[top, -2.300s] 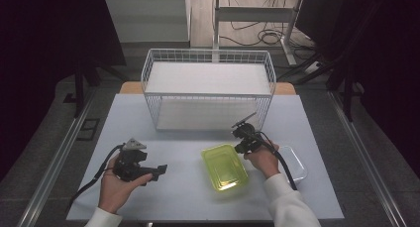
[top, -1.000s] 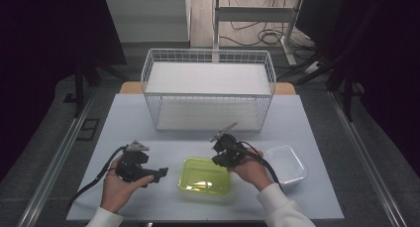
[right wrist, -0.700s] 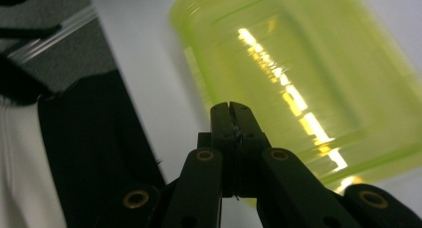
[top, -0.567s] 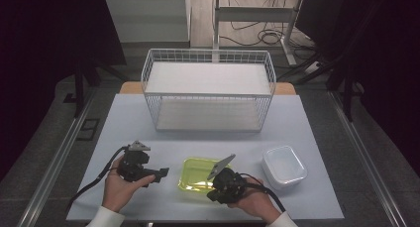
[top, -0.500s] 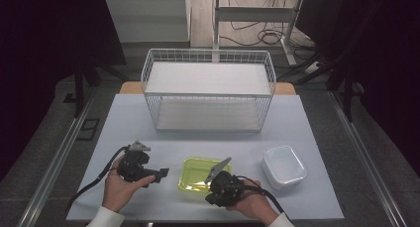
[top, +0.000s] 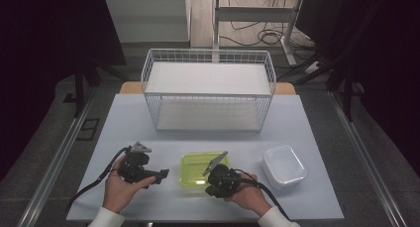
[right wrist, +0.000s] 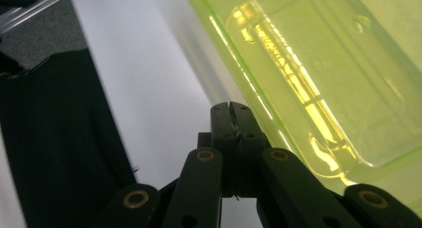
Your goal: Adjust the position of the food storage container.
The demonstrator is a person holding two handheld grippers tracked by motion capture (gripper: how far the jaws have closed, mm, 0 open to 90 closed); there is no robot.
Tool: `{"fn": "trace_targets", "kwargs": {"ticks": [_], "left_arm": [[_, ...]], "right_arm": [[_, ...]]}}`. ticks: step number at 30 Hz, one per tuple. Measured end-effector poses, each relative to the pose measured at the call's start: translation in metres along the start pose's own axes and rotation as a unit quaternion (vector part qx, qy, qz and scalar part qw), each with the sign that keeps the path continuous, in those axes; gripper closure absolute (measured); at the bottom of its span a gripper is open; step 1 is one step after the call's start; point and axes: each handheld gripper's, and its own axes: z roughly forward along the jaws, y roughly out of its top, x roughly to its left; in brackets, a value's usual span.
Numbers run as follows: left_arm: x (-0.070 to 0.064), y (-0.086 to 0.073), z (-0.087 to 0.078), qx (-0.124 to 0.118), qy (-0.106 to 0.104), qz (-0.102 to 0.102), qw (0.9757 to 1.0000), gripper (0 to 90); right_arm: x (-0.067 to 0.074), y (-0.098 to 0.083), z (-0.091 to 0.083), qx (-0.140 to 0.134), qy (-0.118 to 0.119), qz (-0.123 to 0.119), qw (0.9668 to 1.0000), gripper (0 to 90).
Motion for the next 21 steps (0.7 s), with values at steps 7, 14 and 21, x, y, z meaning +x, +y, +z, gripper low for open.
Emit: {"fn": "trace_targets", "kwargs": {"ticks": [7, 14, 21], "left_arm": [[0.0, 0.001, 0.002, 0.008, -0.001, 0.004, 1.0, 13.4], [0.001, 0.0, 0.003, 0.011, 0.002, 0.008, 0.9999, 13.0], [0.001, 0.0, 0.003, 0.011, 0.003, 0.008, 0.9999, 12.8]], "right_arm": [[-0.006, 0.009, 0.007, -0.006, -0.001, 0.007, 1.0, 88.7], [-0.01, 0.016, 0.013, -0.013, -0.005, 0.012, 0.9998, 88.6], [-0.012, 0.016, 0.015, -0.015, -0.009, 0.015, 0.9997, 88.6]]}}
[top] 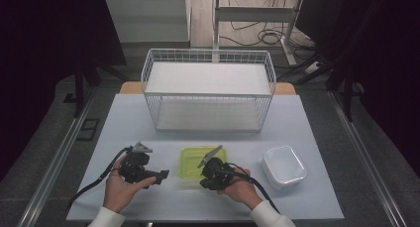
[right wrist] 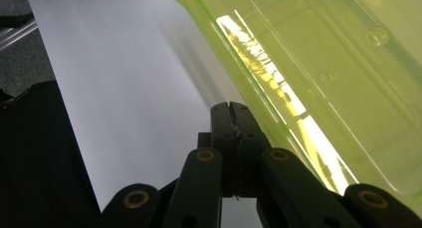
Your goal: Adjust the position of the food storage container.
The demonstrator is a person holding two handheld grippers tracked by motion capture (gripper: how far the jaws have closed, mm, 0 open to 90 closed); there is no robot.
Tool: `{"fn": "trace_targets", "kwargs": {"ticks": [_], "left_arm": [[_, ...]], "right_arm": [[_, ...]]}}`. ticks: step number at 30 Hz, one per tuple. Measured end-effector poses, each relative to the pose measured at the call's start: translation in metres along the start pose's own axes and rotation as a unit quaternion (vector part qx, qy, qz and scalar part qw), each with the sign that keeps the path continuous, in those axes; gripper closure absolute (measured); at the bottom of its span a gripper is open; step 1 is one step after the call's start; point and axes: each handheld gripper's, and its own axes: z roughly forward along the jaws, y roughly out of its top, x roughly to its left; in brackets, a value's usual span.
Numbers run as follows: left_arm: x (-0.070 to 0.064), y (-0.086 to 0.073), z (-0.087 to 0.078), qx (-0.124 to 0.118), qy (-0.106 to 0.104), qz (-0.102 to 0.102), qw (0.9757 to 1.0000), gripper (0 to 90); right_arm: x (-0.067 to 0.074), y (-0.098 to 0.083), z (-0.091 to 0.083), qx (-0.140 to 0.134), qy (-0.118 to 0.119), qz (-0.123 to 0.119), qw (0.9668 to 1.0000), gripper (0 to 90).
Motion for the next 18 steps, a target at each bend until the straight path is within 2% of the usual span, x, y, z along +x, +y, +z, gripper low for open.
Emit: {"fn": "trace_targets", "kwargs": {"ticks": [2, 4, 7, 10, 13, 15, 18], "left_arm": [[-0.001, 0.0, 0.0, -0.001, 0.0, -0.002, 1.0, 12.8], [-0.001, 0.0, 0.002, -0.001, -0.001, -0.002, 1.0, 12.8], [-0.002, 0.0, 0.002, -0.003, -0.005, -0.004, 1.0, 12.9], [-0.001, 0.0, 0.0, -0.013, -0.002, -0.009, 0.9999, 13.0], [0.001, 0.001, -0.003, -0.027, 0.006, -0.014, 0.9995, 13.8], [0.001, 0.001, -0.004, -0.041, 0.009, -0.021, 0.9989, 14.6], [0.002, 0.002, -0.008, -0.061, 0.008, -0.029, 0.9977, 16.0]], "right_arm": [[0.0, -0.002, -0.002, -0.001, 0.0, 0.007, 1.0, 88.6], [0.001, -0.003, -0.003, -0.003, 0.003, 0.002, 1.0, 88.6], [0.007, -0.005, -0.011, -0.018, 0.018, 0.003, 0.9997, 88.6], [0.01, -0.006, -0.027, -0.04, 0.02, 0.003, 0.999, 88.6], [0.006, -0.009, -0.048, -0.073, 0.004, 0.017, 0.9972, 87.0], [0.0, -0.013, -0.06, -0.102, -0.013, 0.04, 0.9939, 75.6], [-0.011, -0.02, -0.073, -0.138, -0.041, 0.091, 0.9854, 51.0]]}}
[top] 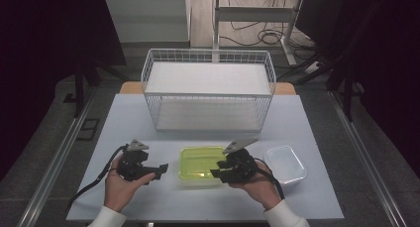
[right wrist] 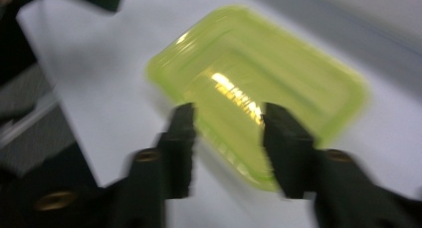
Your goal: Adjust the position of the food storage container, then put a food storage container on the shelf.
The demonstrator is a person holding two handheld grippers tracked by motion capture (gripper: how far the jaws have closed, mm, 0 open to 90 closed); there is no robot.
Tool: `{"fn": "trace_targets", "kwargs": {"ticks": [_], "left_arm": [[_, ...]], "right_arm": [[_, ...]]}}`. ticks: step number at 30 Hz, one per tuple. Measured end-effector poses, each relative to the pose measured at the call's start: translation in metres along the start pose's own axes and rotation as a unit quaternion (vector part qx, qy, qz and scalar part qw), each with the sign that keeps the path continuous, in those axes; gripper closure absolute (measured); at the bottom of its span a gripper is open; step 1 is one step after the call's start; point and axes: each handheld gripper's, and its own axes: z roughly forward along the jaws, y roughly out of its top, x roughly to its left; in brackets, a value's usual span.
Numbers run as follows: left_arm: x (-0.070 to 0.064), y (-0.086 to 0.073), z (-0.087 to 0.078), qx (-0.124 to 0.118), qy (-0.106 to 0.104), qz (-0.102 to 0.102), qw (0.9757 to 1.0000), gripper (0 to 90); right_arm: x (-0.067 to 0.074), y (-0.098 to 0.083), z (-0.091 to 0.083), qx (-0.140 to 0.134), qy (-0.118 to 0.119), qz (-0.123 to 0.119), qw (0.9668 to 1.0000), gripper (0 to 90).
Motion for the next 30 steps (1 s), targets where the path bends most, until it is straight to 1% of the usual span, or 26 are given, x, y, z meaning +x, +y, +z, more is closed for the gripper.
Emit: {"fn": "trace_targets", "kwargs": {"ticks": [1, 2, 4, 6, 8, 11, 14, 18, 23, 25, 27, 30], "left_arm": [[0.0, 0.0, -0.001, -0.005, -0.001, -0.002, 1.0, 16.3], [0.0, 0.0, -0.003, -0.008, -0.002, -0.002, 1.0, 16.7], [0.0, -0.001, -0.005, -0.01, -0.006, -0.002, 0.9999, 17.1], [0.001, 0.0, -0.007, -0.013, -0.013, -0.007, 0.9998, 17.3], [0.001, 0.001, -0.007, -0.013, -0.019, -0.011, 0.9997, 17.6], [0.001, 0.002, -0.005, -0.009, -0.024, -0.016, 0.9995, 17.8], [0.001, 0.003, -0.002, -0.005, -0.031, -0.021, 0.9993, 17.8], [0.0, 0.003, 0.0, -0.003, -0.035, -0.024, 0.9991, 17.7], [0.0, 0.003, 0.0, -0.009, -0.046, -0.028, 0.9985, 18.6], [-0.001, 0.003, 0.002, -0.007, -0.05, -0.03, 0.9983, 19.7], [-0.001, 0.004, 0.006, -0.006, -0.059, -0.039, 0.9975, 20.8], [-0.001, 0.006, 0.013, -0.005, -0.082, -0.059, 0.9949, 22.4]], "right_arm": [[-0.006, -0.001, -0.003, -0.011, -0.007, 0.017, 0.9998, 45.2], [-0.011, -0.001, -0.006, -0.019, -0.009, 0.034, 0.9992, 40.5], [-0.021, -0.002, -0.011, -0.03, -0.011, 0.063, 0.9975, 34.1], [-0.029, -0.002, -0.015, -0.04, -0.018, 0.076, 0.9962, 30.3], [-0.035, -0.003, -0.018, -0.044, -0.019, 0.084, 0.9953, 27.5], [-0.042, -0.008, -0.019, -0.046, -0.018, 0.104, 0.9934, 26.6], [-0.046, -0.011, -0.02, -0.044, -0.023, 0.111, 0.9926, 26.6], [-0.05, -0.014, -0.019, -0.039, -0.024, 0.117, 0.992, 26.6], [-0.053, -0.016, -0.014, -0.031, -0.023, 0.13, 0.9908, 27.1], [-0.054, -0.017, -0.013, -0.032, -0.025, 0.132, 0.9905, 27.8], [-0.055, -0.017, -0.011, -0.032, -0.028, 0.133, 0.9903, 28.3], [-0.058, -0.018, -0.008, -0.028, -0.026, 0.141, 0.9892, 29.2]]}}
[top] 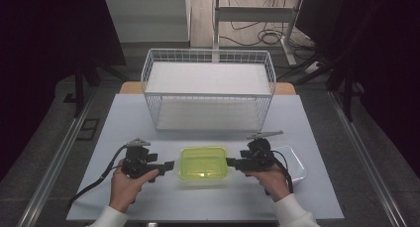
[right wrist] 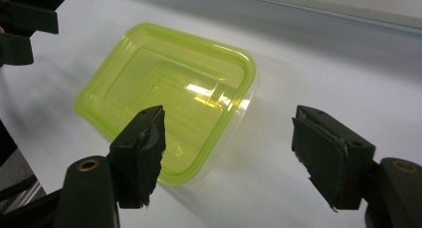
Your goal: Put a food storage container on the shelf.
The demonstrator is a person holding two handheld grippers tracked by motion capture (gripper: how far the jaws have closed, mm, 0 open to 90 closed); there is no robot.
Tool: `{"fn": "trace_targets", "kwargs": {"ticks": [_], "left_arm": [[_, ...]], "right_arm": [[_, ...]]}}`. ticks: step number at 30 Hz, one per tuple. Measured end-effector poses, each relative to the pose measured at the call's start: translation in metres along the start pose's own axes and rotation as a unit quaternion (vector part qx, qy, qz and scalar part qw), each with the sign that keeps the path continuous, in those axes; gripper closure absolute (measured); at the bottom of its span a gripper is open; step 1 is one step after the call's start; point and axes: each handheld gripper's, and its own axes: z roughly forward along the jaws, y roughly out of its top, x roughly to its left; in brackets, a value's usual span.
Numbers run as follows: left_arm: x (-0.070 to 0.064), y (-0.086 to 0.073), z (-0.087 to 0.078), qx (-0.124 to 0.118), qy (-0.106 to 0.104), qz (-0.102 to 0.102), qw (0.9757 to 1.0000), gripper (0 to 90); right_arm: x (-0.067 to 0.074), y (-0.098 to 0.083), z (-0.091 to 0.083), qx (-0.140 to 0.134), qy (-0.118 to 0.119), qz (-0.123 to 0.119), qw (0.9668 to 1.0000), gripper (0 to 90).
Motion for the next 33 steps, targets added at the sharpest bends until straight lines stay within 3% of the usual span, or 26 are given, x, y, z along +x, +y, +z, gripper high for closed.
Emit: {"fn": "trace_targets", "kwargs": {"ticks": [7, 12, 19, 23, 26, 33], "left_arm": [[0.004, 0.003, 0.014, 0.021, -0.017, -0.021, 0.9994, 26.9], [0.007, 0.004, 0.023, 0.032, -0.037, -0.038, 0.9981, 30.3], [0.012, 0.006, 0.035, 0.044, -0.059, -0.059, 0.9956, 35.4], [0.015, 0.006, 0.042, 0.054, -0.07, -0.069, 0.9937, 39.0], [0.019, 0.005, 0.046, 0.054, -0.094, -0.089, 0.9902, 42.9], [0.023, 0.004, 0.049, 0.055, -0.111, -0.102, 0.9871, 50.9]], "right_arm": [[-0.005, -0.001, 0.006, 0.004, -0.003, 0.015, 0.9999, 30.6], [-0.004, 0.002, 0.014, 0.006, 0.009, 0.023, 0.9997, 33.6], [-0.007, 0.004, 0.025, 0.009, 0.021, 0.055, 0.9982, 39.1], [-0.008, 0.002, 0.031, 0.02, 0.028, 0.064, 0.9973, 40.5], [-0.009, 0.001, 0.034, 0.02, 0.027, 0.076, 0.9965, 43.0], [-0.008, -0.001, 0.044, 0.023, 0.036, 0.091, 0.9949, 48.4]]}}
